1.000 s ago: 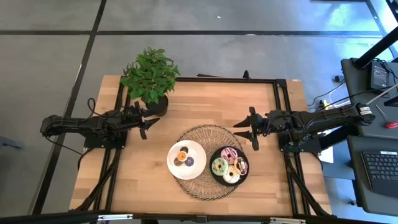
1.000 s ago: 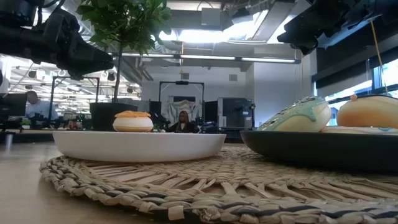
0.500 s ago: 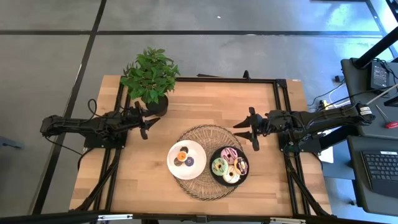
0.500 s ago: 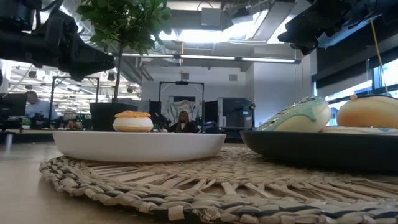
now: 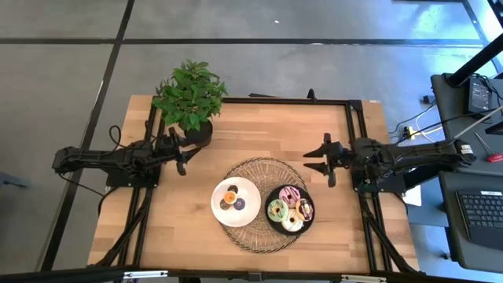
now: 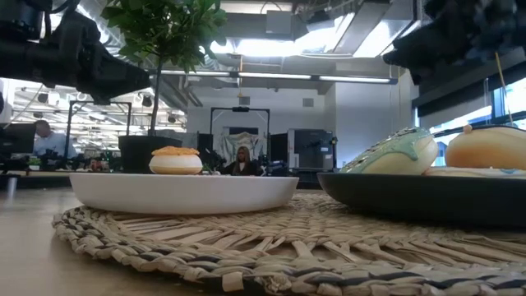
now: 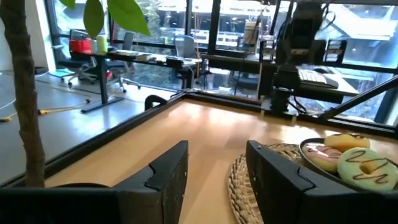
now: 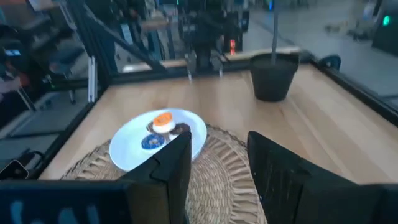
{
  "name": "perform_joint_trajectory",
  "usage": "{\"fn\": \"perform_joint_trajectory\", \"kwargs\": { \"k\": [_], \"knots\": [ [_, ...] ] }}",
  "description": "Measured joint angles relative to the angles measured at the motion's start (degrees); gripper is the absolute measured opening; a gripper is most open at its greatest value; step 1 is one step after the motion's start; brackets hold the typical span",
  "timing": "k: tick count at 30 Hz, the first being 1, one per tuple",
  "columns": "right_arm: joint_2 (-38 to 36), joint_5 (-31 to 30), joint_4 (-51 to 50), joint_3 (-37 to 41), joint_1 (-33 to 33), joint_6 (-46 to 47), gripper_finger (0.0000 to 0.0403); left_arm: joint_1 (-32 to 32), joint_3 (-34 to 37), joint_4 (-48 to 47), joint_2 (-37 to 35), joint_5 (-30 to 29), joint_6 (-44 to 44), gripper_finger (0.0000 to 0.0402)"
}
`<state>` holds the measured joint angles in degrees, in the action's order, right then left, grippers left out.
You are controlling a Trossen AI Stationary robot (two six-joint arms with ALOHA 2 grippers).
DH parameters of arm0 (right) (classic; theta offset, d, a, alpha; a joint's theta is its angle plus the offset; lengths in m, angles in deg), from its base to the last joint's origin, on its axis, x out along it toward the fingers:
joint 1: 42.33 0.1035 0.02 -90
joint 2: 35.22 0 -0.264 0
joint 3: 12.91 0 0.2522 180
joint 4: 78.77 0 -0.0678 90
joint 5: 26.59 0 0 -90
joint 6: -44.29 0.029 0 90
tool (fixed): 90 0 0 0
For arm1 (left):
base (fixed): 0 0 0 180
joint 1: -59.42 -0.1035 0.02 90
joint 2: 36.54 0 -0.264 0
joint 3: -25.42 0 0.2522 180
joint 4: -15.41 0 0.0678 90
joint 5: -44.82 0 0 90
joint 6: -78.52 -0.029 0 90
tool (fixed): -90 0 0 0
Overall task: Pick & Place donuts
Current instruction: Return to Home Position
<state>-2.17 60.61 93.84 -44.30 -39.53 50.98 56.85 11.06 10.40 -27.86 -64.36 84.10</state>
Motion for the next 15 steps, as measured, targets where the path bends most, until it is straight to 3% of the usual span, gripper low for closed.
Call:
{"fn": "perform_joint_trajectory", "kwargs": {
  "k": [6, 15],
  "knots": [
    [-7.56, 0.03, 4.92, 8.41, -1.28, -1.02, 0.0157, 0.0, 0.0, -0.39, 0.03, 2.43, 2.0, 0.0158],
    [-17.16, 3.36, 3.94, 12.41, -5.19, -2.63, 0.0157, 0.0, 0.0, -2.01, 0.05, 6.92, 5.71, 0.016]
  ]
}}
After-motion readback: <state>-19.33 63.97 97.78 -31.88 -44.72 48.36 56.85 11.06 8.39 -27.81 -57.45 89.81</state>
